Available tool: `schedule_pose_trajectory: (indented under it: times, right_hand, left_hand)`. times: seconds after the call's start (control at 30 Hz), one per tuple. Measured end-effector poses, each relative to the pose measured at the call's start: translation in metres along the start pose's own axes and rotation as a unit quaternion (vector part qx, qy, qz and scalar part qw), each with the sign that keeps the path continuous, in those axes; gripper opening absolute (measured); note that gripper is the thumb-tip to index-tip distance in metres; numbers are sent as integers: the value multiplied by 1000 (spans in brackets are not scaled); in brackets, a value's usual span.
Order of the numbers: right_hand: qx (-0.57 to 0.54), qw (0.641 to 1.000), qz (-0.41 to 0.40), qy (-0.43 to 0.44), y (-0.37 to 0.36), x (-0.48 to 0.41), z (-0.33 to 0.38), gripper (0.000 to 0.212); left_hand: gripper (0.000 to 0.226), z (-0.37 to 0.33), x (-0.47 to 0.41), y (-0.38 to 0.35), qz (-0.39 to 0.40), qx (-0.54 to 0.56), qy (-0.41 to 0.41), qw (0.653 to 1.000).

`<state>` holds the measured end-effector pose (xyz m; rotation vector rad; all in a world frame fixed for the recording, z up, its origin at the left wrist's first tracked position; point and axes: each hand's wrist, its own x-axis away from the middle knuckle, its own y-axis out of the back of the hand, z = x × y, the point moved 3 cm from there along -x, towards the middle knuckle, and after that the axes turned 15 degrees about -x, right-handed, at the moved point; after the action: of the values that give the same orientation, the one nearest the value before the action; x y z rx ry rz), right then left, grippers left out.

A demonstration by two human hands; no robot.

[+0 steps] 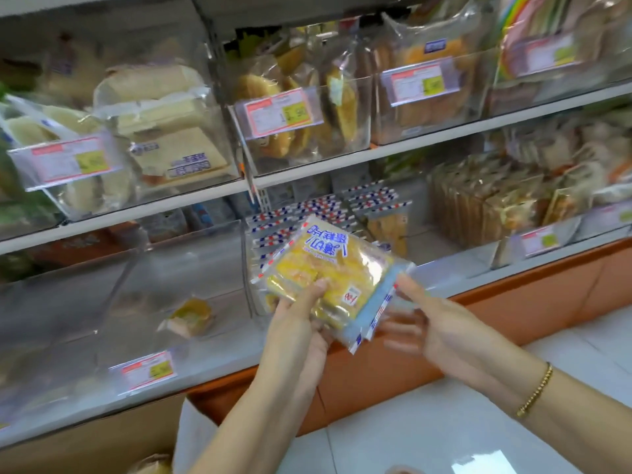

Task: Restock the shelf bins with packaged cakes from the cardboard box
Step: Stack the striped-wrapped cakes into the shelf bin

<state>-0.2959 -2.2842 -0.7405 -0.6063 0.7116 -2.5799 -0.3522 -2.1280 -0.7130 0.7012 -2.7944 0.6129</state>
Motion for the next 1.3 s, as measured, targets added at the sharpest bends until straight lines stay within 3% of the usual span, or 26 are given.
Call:
schedule_pose_trajectory:
  times: [0.1, 0.23, 0.33, 0.4, 0.43, 0.47, 0.53, 0.6, 0.63, 0.7, 0.8, 0.87, 0.97, 1.07, 1.17, 1.3]
  right_hand:
    - [-75, 995, 62, 9, -2, 5, 9, 57]
    - [-93, 986, -3, 141, 14, -22, 52, 42]
    - [-118, 981, -41, 152, 33, -54, 84, 34]
    - [-117, 979, -64, 152, 48, -71, 106, 33]
    - [-93, 979, -84, 163, 56, -76, 119, 35]
    - [-61, 975, -107, 183, 65, -79, 133, 36]
    - [22, 962, -145, 231, 79, -82, 161, 31]
    - [162, 937, -165, 262, 81, -84, 185, 29]
    - [256, 914, -168, 268, 77, -87, 195, 28]
    - [448, 839, -163, 262, 63, -97, 206, 36]
    - [641, 730, -118, 205, 40, -123, 206, 66]
    - [719, 670, -63, 173, 27, -141, 194, 70]
    - [772, 625, -1, 116, 17, -167, 172, 66]
    - [770, 633, 49, 61, 23, -190, 152, 57]
    - [743, 654, 54, 131, 28, -211, 139, 49]
    - [646, 721, -130, 217, 44, -220, 124, 80]
  left_hand:
    - [25, 9, -13, -32, 38, -12, 1, 999]
    - [27, 13, -40, -67, 76, -42, -8, 996]
    - [23, 3, -60, -91, 108, -54, 8, 993]
    - [17, -5, -68, -97, 125, -147, 5, 981]
    - [21, -10, -73, -95, 111, -248, -18, 962]
    - [31, -15, -80, -90, 82, -382, -61, 918]
    - [48, -24, -90, -77, 29, -623, -150, 767]
    - [58, -26, -98, -64, 11, -747, -175, 641]
    - [62, -25, -102, -58, 8, -779, -175, 602]
    - [66, -21, -110, -48, 18, -810, -173, 560]
    - [75, -18, -117, -41, 26, -818, -182, 545]
    - [76, -17, -118, -39, 26, -816, -190, 545]
    - [74, -17, -118, -39, 28, -814, -201, 544]
    - [73, -17, -120, -38, 27, -817, -212, 535]
    - [72, -16, -120, -37, 26, -818, -221, 530]
    - [72, -16, -119, -35, 32, -816, -228, 530]
